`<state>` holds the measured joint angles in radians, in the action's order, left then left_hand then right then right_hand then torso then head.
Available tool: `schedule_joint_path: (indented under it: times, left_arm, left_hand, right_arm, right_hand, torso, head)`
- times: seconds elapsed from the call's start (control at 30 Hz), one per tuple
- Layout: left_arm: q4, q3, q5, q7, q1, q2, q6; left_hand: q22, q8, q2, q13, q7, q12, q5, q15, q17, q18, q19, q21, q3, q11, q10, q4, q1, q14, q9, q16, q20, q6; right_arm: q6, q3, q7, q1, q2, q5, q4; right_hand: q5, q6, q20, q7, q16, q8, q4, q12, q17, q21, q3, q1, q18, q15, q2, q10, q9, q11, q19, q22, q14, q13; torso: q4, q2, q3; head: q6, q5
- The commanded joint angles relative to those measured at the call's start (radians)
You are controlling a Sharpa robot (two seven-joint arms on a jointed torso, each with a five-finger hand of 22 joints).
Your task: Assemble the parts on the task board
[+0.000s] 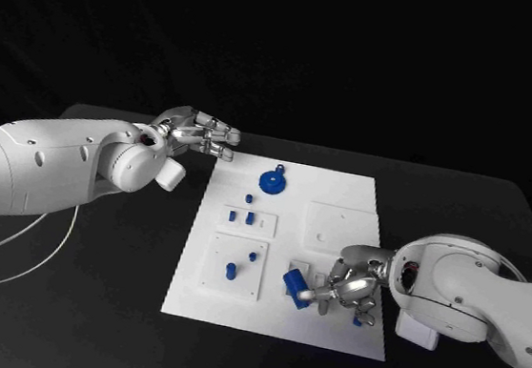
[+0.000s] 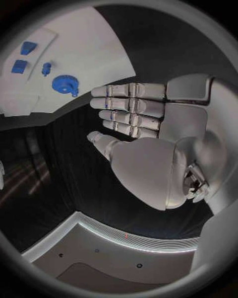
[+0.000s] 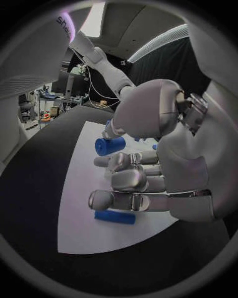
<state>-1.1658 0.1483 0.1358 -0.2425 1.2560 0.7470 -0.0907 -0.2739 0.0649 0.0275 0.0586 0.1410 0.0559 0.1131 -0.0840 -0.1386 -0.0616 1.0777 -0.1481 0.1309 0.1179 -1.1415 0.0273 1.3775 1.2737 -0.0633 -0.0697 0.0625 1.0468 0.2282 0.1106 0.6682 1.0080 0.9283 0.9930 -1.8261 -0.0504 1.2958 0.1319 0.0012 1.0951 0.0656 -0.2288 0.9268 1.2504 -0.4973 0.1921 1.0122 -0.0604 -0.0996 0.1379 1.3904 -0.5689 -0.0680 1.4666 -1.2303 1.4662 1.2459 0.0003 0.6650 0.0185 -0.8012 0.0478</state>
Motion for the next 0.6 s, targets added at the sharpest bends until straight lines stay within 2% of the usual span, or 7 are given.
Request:
schedule_joint_path:
  times: [0.03, 0.17, 0.2, 0.43, 0.6]
  left_arm:
    - [-0.001, 0.0, 0.002, -0.002, -0.001, -0.001, 0.015]
    - [-0.001, 0.0, 0.002, -0.002, -0.001, -0.001, 0.014]
    - [-0.001, 0.0, 0.002, -0.002, -0.001, -0.001, 0.014]
    - [-0.001, 0.0, 0.002, -0.001, -0.001, -0.001, 0.014]
    - [-0.001, 0.0, 0.002, -0.001, -0.001, -0.001, 0.014]
  left_hand:
    - [0.001, -0.002, -0.003, 0.001, -0.003, 0.004, -0.005, 0.004, -0.001, 0.003, 0.004, -0.003, 0.002, 0.0, 0.004, -0.006, -0.001, -0.005, 0.0, 0.005, 0.001, -0.006]
    - [0.002, -0.002, -0.003, 0.001, -0.003, 0.004, -0.005, 0.004, -0.001, 0.003, 0.004, -0.004, 0.002, 0.0, 0.004, -0.008, -0.002, -0.005, 0.0, 0.005, 0.001, -0.006]
    - [0.002, -0.002, -0.003, 0.001, -0.003, 0.004, -0.005, 0.004, -0.001, 0.003, 0.004, -0.004, 0.002, 0.0, 0.004, -0.008, -0.002, -0.005, 0.0, 0.005, 0.001, -0.006]
    - [0.004, -0.002, -0.005, 0.001, -0.003, 0.004, -0.003, 0.004, -0.001, 0.003, 0.004, -0.004, 0.002, 0.0, 0.004, -0.012, -0.004, -0.005, 0.0, 0.005, 0.001, -0.006]
    - [0.004, -0.002, -0.005, 0.001, -0.003, 0.004, -0.003, 0.004, -0.001, 0.003, 0.004, -0.004, 0.002, 0.0, 0.004, -0.012, -0.004, -0.005, 0.0, 0.005, 0.001, -0.006]
  right_arm:
    - [0.014, 0.0, -0.019, -0.001, -0.001, -0.013, 0.0]
    - [0.006, 0.0, -0.02, -0.001, -0.003, -0.016, 0.002]
    - [0.004, 0.0, -0.021, -0.001, -0.004, -0.017, 0.002]
    - [-0.014, 0.0, -0.021, -0.001, -0.012, -0.019, 0.007]
    - [-0.02, 0.0, -0.017, -0.001, -0.023, -0.019, 0.014]
  right_hand:
    - [0.0, -0.006, 0.0, -0.005, -0.005, -0.001, 0.0, -0.001, -0.001, -0.004, 0.003, -0.006, 0.017, -0.008, -0.015, 0.004, -0.004, 0.0, 0.043, -0.001, 0.009, 0.001]
    - [-0.002, -0.009, -0.001, -0.005, -0.005, -0.001, 0.007, 0.0, -0.003, -0.003, 0.001, -0.019, 0.016, -0.007, -0.036, 0.004, -0.007, 0.001, 0.043, -0.001, 0.009, 0.0]
    - [-0.002, -0.01, -0.002, -0.005, -0.004, -0.001, 0.027, 0.0, -0.004, -0.004, -0.005, -0.03, 0.015, -0.007, -0.048, 0.003, -0.013, 0.001, 0.043, -0.002, 0.009, -0.001]
    - [-0.005, -0.013, -0.004, -0.005, -0.003, -0.001, 0.073, 0.003, -0.009, -0.003, -0.018, -0.056, 0.014, -0.006, -0.109, 0.001, -0.021, 0.002, 0.042, -0.003, 0.007, -0.007]
    - [0.0, -0.012, -0.003, -0.007, -0.002, -0.001, 0.08, 0.001, -0.01, -0.005, 0.024, -0.062, 0.016, -0.007, -0.117, 0.001, -0.019, 0.0, 0.043, -0.004, 0.007, -0.009]
  torso:
    - [0.0007, 0.0, 0.0]
    - [0.0007, -0.001, 0.0]
    - [0.0006, -0.001, 0.0001]
    - [0.0002, 0.0, 0.0001]
    - [0.0006, -0.001, 0.0]
  head:
    - [0.001, -0.001]
    - [0.002, -0.002]
    - [0.002, -0.002]
    - [0.003, -0.003]
    - [0.004, -0.004]
